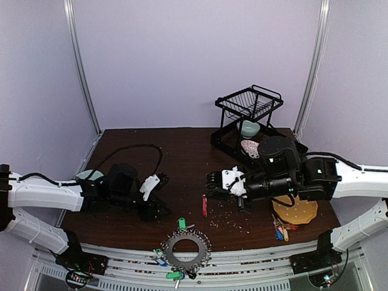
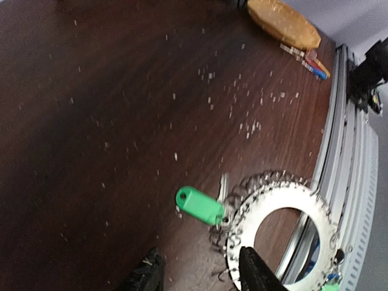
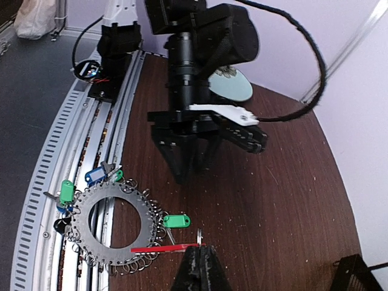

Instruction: Put the keys on the keyring

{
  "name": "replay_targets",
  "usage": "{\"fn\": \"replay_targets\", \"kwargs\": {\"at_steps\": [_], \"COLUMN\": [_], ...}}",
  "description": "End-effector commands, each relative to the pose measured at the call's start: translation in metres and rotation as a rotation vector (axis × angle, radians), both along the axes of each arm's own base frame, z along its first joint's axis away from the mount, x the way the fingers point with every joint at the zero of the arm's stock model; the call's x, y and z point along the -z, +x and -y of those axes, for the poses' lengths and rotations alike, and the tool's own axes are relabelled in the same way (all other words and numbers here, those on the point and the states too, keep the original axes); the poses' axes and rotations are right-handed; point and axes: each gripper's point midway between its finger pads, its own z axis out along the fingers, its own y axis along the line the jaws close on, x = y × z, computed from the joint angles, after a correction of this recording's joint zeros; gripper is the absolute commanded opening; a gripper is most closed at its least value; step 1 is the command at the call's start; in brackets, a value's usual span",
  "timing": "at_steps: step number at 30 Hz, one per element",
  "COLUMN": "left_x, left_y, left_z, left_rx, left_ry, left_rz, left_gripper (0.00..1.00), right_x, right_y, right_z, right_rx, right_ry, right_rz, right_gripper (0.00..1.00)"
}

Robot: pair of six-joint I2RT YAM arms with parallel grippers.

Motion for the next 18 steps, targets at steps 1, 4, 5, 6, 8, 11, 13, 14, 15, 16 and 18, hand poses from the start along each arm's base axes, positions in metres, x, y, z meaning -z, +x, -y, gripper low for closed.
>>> {"fn": "replay_targets", "kwargs": {"at_steps": [1, 4, 5, 6, 8, 11, 13, 14, 15, 16, 18], "left_x": [0.032, 0.039, 0.043, 0.048, 0.056, 0.057, 0.051, 0.044, 0.032, 0.02, 0.001], "left_y": [-0.022, -0.036, -0.038, -0.039, -0.041, -0.042, -0.042, -0.04, -0.038, -0.034, -0.021], "left_z": [-0.009, -0.009, -0.011, -0.015, -0.02, -0.019, -0.017, -0.014, -0.01, -0.007, -0.005], "left_rx": [0.043, 0.099, 0.108, 0.113, 0.123, 0.145, 0.158, 0.162, 0.164, 0.155, 0.112], "left_ry": [0.064, 0.049, 0.06, 0.079, 0.111, 0.134, 0.133, 0.119, 0.089, 0.057, 0.001], "left_rz": [-0.133, -0.169, -0.17, -0.166, -0.147, -0.125, -0.118, -0.107, -0.084, -0.057, 0.005], "left_gripper": [0.43, 0.44, 0.45, 0.45, 0.46, 0.45, 0.45, 0.45, 0.46, 0.47, 0.49], "right_x": [0.015, 0.042, 0.053, 0.063, 0.08, 0.102, 0.121, 0.133, 0.144, 0.155, 0.17], "right_y": [0.035, 0.053, 0.057, 0.059, 0.063, 0.071, 0.075, 0.075, 0.073, 0.072, 0.07], "right_z": [0.008, 0.017, 0.02, 0.024, 0.032, 0.045, 0.054, 0.059, 0.064, 0.068, 0.076], "right_rx": [0.206, 0.345, 0.386, 0.418, 0.484, 0.585, 0.648, 0.674, 0.691, 0.71, 0.747], "right_ry": [0.042, -0.013, -0.04, -0.064, -0.1, -0.111, -0.126, -0.145, -0.174, -0.201, -0.243], "right_rz": [-0.19, -0.303, -0.34, -0.371, -0.431, -0.57, -0.682, -0.743, -0.792, -0.827, -0.867], "right_gripper": [0.0, 0.0, 0.0, 0.0, 0.0, 0.0, 0.0, 0.0, 0.0, 0.0, 0.0]}}
